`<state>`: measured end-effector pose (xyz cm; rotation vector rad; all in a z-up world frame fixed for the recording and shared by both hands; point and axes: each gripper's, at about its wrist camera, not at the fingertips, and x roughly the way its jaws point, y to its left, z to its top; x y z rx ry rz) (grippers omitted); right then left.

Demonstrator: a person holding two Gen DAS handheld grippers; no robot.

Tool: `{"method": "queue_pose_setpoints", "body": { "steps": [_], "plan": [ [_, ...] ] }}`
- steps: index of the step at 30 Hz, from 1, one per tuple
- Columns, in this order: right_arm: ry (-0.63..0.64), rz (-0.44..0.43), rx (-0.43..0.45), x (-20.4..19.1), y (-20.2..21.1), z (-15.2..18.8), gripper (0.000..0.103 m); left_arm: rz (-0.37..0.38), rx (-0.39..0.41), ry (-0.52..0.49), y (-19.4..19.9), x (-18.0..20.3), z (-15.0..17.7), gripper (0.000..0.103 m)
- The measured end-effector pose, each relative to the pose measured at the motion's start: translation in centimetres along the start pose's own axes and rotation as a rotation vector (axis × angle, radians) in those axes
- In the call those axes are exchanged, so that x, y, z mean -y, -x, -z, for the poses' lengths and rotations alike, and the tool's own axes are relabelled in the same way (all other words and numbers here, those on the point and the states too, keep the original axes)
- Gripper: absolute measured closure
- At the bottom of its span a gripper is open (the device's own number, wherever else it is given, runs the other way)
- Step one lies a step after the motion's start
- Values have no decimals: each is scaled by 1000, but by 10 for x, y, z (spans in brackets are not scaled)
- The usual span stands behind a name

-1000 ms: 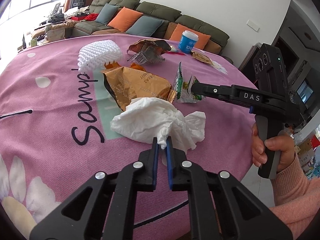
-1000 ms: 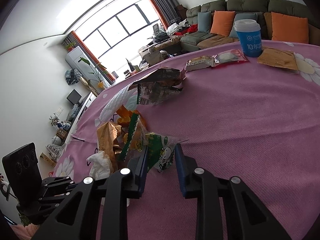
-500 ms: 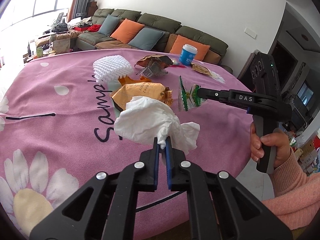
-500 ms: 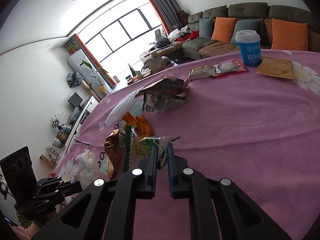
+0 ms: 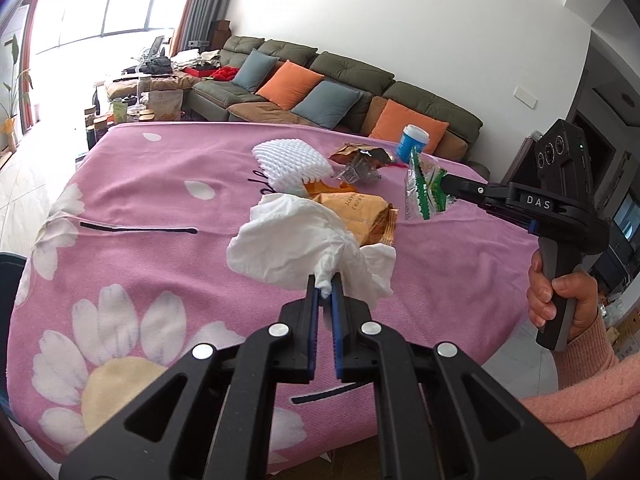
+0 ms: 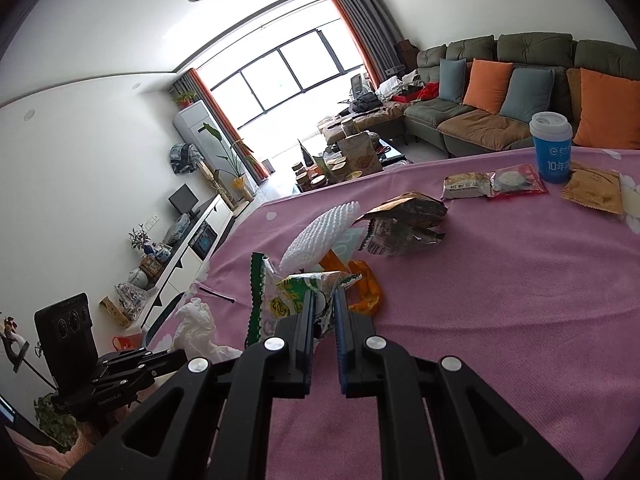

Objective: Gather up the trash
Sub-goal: 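Grasp a crumpled tissue with the left tool while the right tool grasps a green wrapper, then carry the tissue and green wrapper over the teal bin to drop them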

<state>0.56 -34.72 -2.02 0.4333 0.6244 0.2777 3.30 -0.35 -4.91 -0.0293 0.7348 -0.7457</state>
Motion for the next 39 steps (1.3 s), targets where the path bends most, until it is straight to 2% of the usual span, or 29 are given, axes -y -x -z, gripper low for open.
{"method": "queue_pose_setpoints", "body": {
  "steps": [7, 19, 34, 39],
  "plan": [
    [39, -91, -29, -33, -27, -5, 95, -59, 38, 44, 25, -24, 2, 97],
    [145, -238, -149, -99, -92, -8, 95, -185, 108, 140, 72, -67, 8, 97],
    [271, -374, -264, -184, -154, -10, 95, -368, 183, 275, 135, -133, 22, 97],
    [268, -413, -315, -205, -183, -9, 94, -429, 191, 315, 151, -154, 27, 97]
  ]
}}
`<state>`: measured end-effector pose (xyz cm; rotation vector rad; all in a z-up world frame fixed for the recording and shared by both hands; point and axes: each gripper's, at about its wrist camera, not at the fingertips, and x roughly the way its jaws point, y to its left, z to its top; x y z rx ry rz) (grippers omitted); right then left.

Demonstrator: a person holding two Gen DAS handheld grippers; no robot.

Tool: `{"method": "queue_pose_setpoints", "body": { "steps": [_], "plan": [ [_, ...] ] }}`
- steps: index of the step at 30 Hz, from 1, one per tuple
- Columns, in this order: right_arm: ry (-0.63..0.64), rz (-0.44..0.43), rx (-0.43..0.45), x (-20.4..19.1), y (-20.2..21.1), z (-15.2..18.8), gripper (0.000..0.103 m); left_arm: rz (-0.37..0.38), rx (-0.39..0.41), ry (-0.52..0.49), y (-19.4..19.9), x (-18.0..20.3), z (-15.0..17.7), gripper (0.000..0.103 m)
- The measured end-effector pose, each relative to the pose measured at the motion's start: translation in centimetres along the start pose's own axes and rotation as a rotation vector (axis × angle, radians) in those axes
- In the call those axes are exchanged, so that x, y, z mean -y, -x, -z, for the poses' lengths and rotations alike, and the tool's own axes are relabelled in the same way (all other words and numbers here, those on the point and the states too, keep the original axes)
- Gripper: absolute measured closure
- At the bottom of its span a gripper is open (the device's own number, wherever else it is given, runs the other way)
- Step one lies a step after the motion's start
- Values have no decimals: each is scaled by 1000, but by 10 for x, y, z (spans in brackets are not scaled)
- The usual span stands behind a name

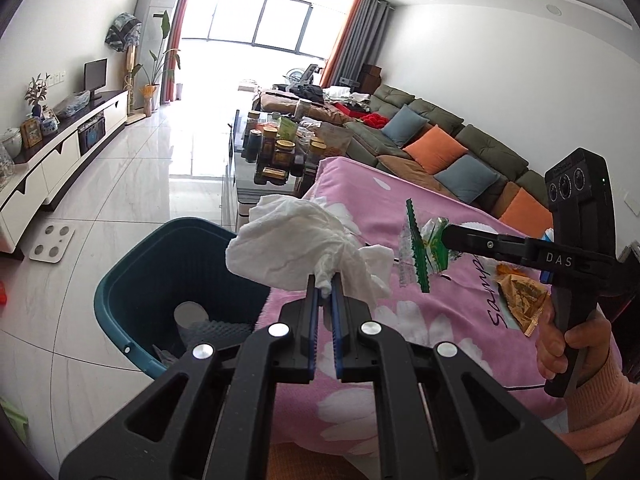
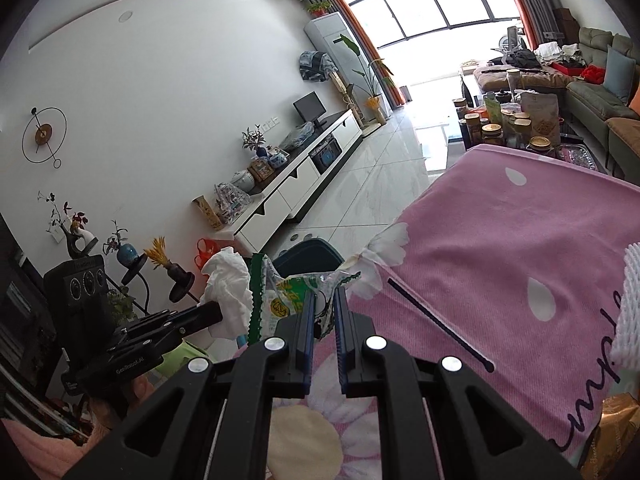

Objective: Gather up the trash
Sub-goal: 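Carry the tissue and green wrapper over the teal bin to drop them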

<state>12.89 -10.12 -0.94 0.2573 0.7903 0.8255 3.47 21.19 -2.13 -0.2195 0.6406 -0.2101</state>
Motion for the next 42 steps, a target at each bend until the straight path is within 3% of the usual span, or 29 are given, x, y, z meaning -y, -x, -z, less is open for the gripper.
{"method": "queue_pose_setpoints", "body": {
  "steps": [8, 18, 36, 42],
  "plan": [
    [-3, -28, -52, -10, -43, -16, 94, -91, -16, 43, 0, -35, -3, 97],
    [54, -2, -109, -28, -87, -27, 94, -170, -50, 95, -11, -73, -1, 97],
    [89, 98, -250, -47, -169, -24, 93, -248, -161, 133, -59, -105, 7, 96],
    [88, 117, -279, -47, -180, -22, 87, -255, -199, 157, -79, -116, 12, 95]
  ]
}}
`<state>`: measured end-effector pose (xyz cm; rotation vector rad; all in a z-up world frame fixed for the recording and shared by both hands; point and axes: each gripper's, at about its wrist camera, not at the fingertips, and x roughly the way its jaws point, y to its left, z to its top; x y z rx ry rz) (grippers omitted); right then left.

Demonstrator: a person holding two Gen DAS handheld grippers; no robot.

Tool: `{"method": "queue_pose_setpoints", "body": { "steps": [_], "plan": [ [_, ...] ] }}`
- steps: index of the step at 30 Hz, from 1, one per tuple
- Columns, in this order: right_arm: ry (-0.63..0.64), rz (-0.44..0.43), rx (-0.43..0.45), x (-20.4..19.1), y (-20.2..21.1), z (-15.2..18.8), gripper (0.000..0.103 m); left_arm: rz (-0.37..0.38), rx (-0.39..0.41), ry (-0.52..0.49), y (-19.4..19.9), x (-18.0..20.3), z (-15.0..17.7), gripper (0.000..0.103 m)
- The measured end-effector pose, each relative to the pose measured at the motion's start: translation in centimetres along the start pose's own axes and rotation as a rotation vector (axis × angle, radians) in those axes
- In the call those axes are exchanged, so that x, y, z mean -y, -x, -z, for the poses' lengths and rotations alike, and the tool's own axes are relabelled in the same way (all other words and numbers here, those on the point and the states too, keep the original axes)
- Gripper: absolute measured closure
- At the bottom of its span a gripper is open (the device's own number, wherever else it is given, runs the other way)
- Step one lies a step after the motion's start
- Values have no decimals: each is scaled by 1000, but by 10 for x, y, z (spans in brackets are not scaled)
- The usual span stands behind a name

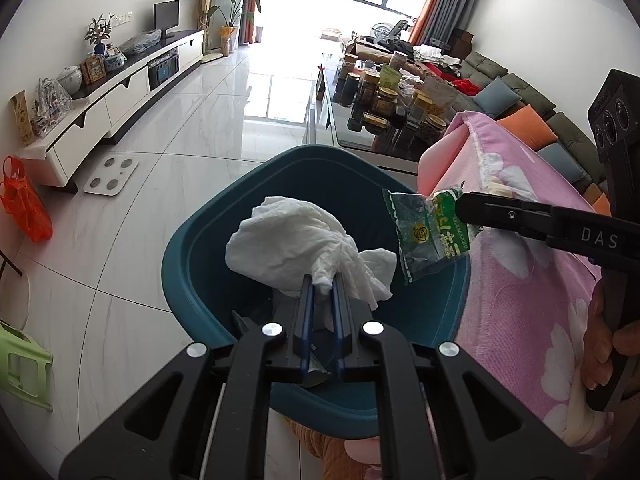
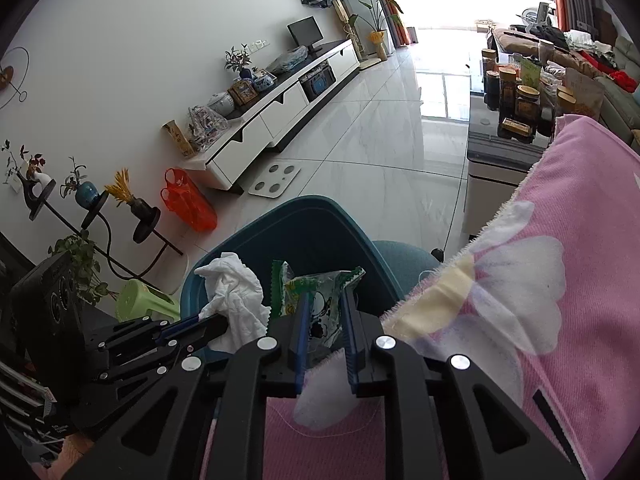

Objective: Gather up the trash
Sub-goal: 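Carry the tissue and green wrapper over the teal bin to drop them, then move both open tools back over the trash on the table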

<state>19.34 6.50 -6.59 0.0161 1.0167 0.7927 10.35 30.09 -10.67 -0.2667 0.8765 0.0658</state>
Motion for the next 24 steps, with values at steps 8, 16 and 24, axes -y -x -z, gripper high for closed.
{"method": "queue_pose_setpoints", "body": {
  "steps": [8, 16, 24],
  "plan": [
    [-13, -14, 8, 7, 4, 1, 86, -7, -2, 4, -9, 1, 2, 76],
    [-13, -39, 100, 13, 49, 18, 77, 8, 92, -32, 21, 18, 6, 57],
    [23, 2, 250, 24, 133, 57, 64, 169, 186, -182, 63, 86, 18, 45]
  ]
}}
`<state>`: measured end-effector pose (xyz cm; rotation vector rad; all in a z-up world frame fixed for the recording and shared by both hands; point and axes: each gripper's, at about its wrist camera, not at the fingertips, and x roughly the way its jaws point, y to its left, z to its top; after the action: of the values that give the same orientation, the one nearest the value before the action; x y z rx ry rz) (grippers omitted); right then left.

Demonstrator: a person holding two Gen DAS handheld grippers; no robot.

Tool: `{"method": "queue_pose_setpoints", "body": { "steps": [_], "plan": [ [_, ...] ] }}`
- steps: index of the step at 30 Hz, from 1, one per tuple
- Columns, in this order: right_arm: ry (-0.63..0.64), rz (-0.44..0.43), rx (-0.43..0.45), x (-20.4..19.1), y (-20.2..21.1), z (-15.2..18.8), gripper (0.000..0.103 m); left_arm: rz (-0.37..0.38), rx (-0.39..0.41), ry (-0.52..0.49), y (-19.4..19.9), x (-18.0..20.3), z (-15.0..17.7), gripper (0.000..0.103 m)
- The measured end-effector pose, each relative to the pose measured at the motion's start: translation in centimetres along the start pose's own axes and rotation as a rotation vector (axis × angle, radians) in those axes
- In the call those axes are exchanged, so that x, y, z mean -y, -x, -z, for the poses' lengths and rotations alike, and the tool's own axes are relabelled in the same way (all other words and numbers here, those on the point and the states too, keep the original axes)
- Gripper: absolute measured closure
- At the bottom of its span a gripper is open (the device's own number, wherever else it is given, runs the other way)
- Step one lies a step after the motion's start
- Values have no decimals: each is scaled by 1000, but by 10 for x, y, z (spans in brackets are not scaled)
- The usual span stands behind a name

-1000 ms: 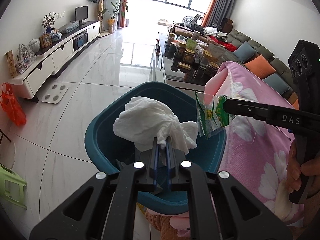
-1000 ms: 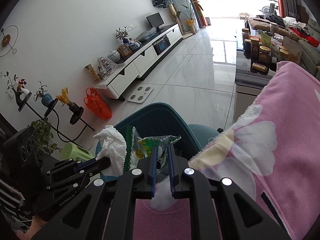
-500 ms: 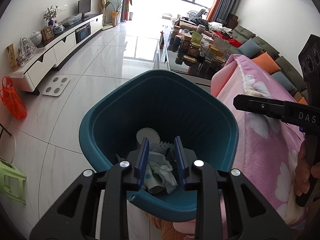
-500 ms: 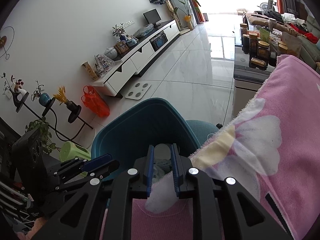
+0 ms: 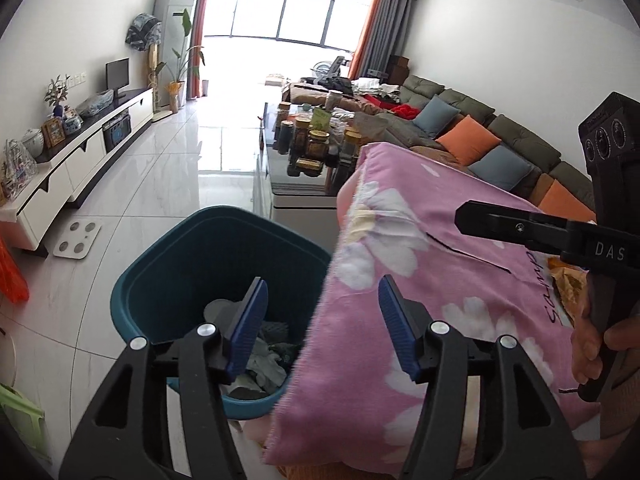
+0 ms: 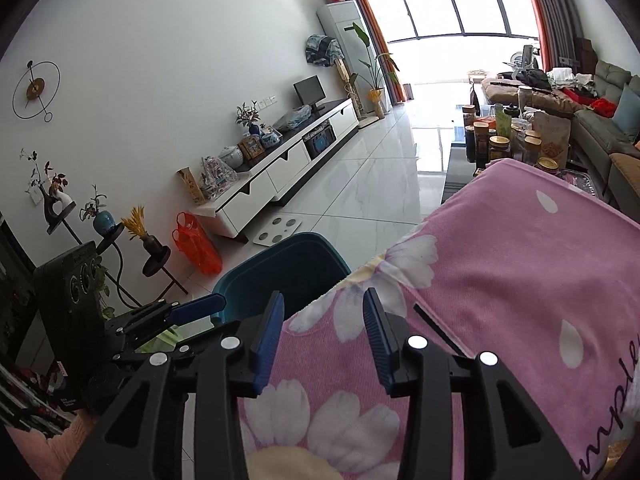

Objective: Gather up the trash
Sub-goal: 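Move both open tools back over the trash on the table, then grasp a gold foil wrapper with the left tool while the right tool grasps a brown snack bag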

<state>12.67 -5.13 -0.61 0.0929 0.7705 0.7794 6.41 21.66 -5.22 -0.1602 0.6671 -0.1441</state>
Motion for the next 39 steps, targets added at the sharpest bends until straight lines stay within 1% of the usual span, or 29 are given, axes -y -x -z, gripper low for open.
{"method": "queue_pose_setpoints", "body": {
  "steps": [5, 9, 11, 17, 20, 24, 26, 29, 31, 35, 37, 39],
  "plan": [
    [-35, 70, 84, 24, 58, 17, 60, 136, 6, -117, 0, 65, -2, 42],
    [-89, 144, 128, 51, 97, 33, 60, 234, -20, -180, -8, 113, 4, 42],
    [-111, 198, 142, 64, 114, 44, 60, 279, -37, -210, -13, 135, 8, 42],
    [-202, 319, 176, 104, 157, 71, 60, 392, -83, -291, -25, 192, 17, 42],
    [-262, 368, 198, 127, 174, 82, 60, 434, -110, -337, -30, 218, 24, 42],
    [-334, 442, 219, 156, 196, 98, 59, 484, -134, -390, -37, 250, 32, 39],
    [-359, 480, 230, 168, 205, 104, 55, 500, -144, -411, -40, 263, 34, 39],
    [-396, 525, 244, 187, 215, 110, 54, 526, -159, -433, -45, 281, 36, 37],
    [-424, 549, 252, 200, 221, 113, 52, 535, -167, -443, -48, 289, 37, 36],
    [-489, 548, 260, 229, 227, 117, 50, 531, -180, -451, -55, 307, 36, 36],
    [-515, 537, 262, 243, 227, 116, 47, 526, -187, -451, -60, 315, 34, 36],
    [-543, 517, 261, 255, 224, 115, 47, 517, -193, -452, -65, 320, 34, 38]
  ]
}}
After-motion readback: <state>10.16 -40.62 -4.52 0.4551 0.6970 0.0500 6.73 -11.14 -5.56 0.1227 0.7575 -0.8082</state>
